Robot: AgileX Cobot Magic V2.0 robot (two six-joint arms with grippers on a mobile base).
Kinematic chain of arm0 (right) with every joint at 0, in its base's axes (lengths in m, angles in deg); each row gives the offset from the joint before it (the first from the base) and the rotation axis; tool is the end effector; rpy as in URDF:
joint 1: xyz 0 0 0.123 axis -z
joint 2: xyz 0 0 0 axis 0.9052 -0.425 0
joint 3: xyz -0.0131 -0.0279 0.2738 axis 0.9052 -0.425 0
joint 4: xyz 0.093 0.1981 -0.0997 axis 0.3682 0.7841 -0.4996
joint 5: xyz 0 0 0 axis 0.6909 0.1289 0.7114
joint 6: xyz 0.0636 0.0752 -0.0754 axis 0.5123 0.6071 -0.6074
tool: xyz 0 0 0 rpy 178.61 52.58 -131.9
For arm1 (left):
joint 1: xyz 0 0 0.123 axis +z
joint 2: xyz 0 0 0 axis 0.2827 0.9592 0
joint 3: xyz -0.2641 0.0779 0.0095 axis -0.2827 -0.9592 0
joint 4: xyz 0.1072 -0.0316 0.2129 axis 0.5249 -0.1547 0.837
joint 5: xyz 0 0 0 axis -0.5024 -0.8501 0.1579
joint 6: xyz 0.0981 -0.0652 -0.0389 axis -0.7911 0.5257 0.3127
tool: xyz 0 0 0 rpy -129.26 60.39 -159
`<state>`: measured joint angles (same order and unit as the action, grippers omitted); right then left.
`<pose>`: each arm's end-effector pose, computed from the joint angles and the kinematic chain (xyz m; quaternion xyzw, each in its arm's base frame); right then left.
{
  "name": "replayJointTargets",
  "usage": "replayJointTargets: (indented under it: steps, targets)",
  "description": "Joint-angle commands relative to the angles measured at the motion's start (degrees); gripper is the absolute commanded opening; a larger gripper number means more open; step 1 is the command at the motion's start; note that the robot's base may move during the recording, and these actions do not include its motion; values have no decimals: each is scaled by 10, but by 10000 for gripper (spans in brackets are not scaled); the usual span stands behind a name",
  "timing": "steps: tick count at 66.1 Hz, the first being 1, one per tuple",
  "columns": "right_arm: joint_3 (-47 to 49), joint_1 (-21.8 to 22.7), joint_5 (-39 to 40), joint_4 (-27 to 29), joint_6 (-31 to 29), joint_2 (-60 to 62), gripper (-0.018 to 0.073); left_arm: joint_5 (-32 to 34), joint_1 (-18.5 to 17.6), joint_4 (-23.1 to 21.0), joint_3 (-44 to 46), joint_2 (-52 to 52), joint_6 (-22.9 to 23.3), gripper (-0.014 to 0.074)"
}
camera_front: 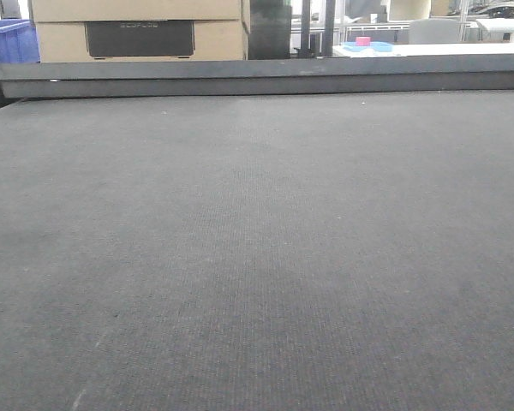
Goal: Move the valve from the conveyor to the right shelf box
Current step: 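Lower both open grippers toward the white ball valve on the conveyor, then center both grippers around the valve body below its T-handle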
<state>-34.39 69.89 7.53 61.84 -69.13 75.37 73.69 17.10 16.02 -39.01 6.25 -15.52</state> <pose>0.0814 -0.0054 0.2393 0.0373 0.6805 -0.0140 0.7317 0.0798 0.0009 0.2518 -0.0003 0.6505 0.0081 0.7594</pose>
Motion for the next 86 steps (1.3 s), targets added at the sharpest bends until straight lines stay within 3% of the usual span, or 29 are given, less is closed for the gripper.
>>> replayJointTargets:
  steps: [1, 15, 38, 62, 77, 86]
  targets:
    - [66, -2, -46, 0, -1, 2, -162, -85, 3, 0, 64, -2, 1, -111]
    - [210, -2, -216, 0, -1, -120, -162, -244, 3, 0, 226, 100, 1, -111]
    - [433, -2, -431, 0, -1, -442, -162, -481, 3, 2, 482, 421, 1, -111]
    - [561, -2, -547, -7, -2, -654, -162, -580, 3, 3, 619, 663, 1, -111]
    - [609, -2, -594, -25, -2, -737, -158, -595, 3, 0, 633, 739, 1, -111]
    - [614, -2, -603, -39, -2, -774, 25, -596, 3, 0, 633, 761, 1, -111]
